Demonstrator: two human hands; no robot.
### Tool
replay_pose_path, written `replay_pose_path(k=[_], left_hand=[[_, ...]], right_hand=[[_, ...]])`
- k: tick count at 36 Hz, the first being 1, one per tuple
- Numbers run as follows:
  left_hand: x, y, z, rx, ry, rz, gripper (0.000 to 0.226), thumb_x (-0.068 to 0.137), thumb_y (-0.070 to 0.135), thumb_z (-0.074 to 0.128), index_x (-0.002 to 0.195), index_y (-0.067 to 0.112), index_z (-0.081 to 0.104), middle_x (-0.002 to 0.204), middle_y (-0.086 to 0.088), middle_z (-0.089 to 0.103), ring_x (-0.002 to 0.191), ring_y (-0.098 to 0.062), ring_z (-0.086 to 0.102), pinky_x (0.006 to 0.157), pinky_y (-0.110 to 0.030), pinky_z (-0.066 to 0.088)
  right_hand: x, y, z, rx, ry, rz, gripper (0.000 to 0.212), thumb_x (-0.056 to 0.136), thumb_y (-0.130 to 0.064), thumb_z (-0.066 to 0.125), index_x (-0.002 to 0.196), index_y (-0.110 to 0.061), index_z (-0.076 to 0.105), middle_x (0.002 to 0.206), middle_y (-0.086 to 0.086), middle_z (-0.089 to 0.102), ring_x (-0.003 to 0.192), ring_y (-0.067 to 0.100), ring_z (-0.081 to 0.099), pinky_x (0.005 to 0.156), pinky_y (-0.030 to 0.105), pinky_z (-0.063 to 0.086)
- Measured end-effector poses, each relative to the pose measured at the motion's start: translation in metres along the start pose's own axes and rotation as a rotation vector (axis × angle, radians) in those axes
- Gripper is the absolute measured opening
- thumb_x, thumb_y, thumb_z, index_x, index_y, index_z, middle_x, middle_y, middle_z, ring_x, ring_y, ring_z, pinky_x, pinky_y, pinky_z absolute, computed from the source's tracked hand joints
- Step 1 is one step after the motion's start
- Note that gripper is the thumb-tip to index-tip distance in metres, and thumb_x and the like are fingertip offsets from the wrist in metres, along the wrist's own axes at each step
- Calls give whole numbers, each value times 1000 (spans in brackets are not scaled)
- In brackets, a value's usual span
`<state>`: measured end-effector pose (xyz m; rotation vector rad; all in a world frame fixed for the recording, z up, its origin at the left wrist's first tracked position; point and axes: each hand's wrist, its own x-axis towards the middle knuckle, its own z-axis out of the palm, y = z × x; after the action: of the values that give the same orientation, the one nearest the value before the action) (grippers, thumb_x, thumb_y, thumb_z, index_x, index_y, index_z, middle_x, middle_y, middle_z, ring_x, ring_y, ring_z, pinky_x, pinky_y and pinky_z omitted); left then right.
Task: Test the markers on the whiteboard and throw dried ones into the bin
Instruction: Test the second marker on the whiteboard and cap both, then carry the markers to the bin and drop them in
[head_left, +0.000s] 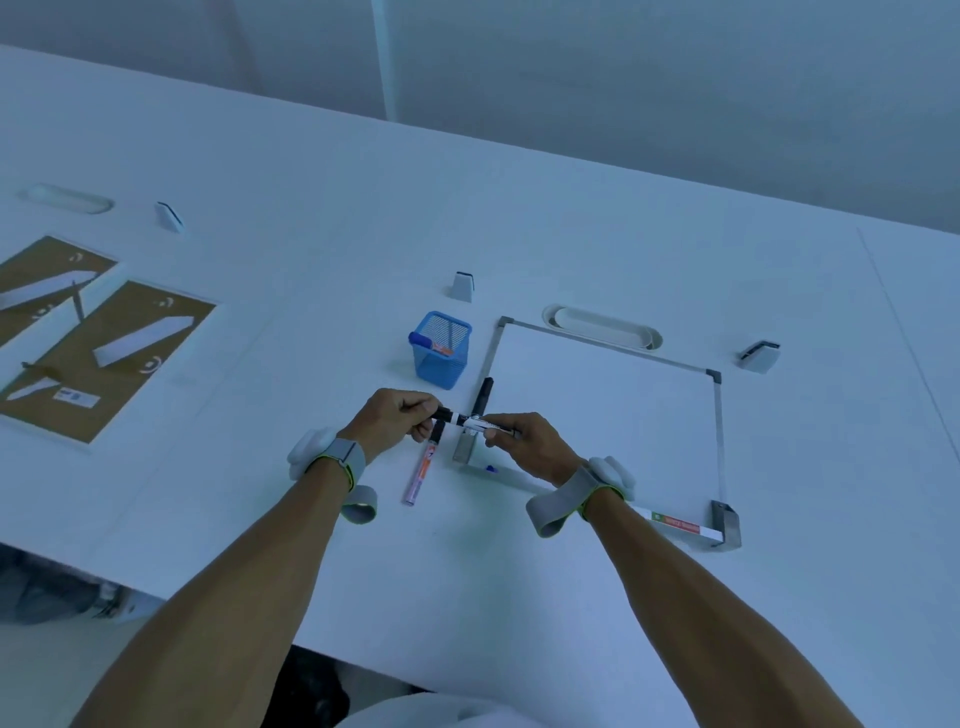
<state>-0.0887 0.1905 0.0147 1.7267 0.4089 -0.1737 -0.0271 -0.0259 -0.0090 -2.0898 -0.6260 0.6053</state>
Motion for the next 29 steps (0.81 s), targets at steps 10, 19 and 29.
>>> replay_pose_path(k=[10, 19, 29], left_hand=[[2, -14, -49, -55, 94, 32, 29, 90, 6, 58, 118, -1, 60, 95, -15, 64, 67, -12, 66, 70, -15, 57], [-6, -23, -110, -293, 367, -53, 14, 94, 9, 51, 107, 5, 55, 101, -17, 58, 74, -25, 64, 69, -28, 61], [-58, -52, -117, -241, 401, -174, 35, 96, 8, 47, 130, 14, 45, 87, -9, 49, 67, -35, 64, 71, -46, 60]], right_hand=[[26, -37, 45, 24, -41, 26, 23, 94, -25, 57, 113, -17, 67, 86, -3, 70, 57, -7, 55, 62, 7, 44], [50, -68, 80, -377, -27, 293, 54, 96, -38, 46, 63, 3, 57, 75, 19, 70, 70, 32, 67, 64, 34, 56], [63, -72, 113, -700, -184, 341, 22, 91, -18, 54, 72, -7, 51, 81, 4, 52, 85, 24, 63, 59, 27, 45]])
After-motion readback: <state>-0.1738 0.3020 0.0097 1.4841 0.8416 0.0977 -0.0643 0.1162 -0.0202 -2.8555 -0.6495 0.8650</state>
